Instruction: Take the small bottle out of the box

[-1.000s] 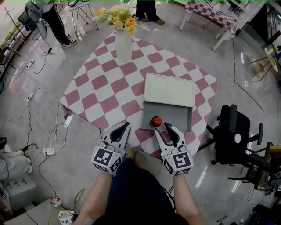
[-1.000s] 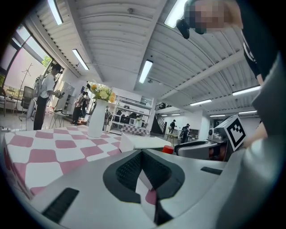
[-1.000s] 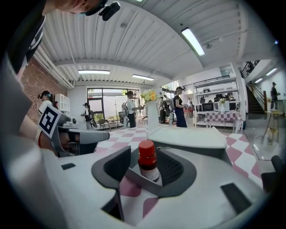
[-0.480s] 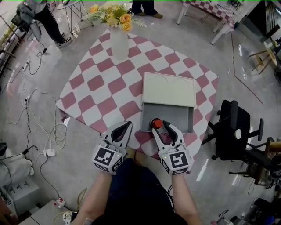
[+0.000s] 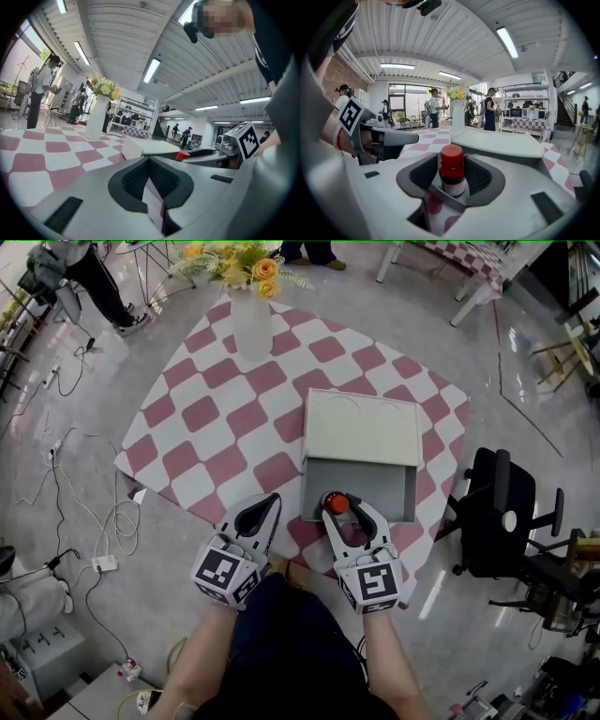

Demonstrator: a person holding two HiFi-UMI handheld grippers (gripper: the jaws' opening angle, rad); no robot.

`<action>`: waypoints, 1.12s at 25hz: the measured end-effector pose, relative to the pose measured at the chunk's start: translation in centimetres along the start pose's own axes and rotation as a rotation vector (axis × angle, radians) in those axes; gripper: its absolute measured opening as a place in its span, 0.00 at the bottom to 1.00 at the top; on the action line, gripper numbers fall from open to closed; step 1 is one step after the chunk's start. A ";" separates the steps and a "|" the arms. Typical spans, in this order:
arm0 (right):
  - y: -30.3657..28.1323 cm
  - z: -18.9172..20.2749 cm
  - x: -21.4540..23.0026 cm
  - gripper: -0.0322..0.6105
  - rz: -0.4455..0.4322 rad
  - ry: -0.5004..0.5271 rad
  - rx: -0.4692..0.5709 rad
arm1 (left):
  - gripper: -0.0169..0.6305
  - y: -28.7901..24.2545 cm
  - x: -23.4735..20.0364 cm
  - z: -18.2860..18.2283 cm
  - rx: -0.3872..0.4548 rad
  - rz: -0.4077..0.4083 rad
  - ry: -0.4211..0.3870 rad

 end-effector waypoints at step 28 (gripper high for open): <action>0.6 -0.7 0.6 0.28 0.053 -0.009 0.014 | 0.03 0.6 0.2 -0.1 -0.003 -0.013 -0.009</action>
Point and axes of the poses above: the fingertips, and each gripper's own axes: y backward along the fingers, x to its right, z out of its underside, the point moved 10 cm from there along y, backward along the fingers, and after that the axes turned 5 degrees about -x, right-handed, at the moved point
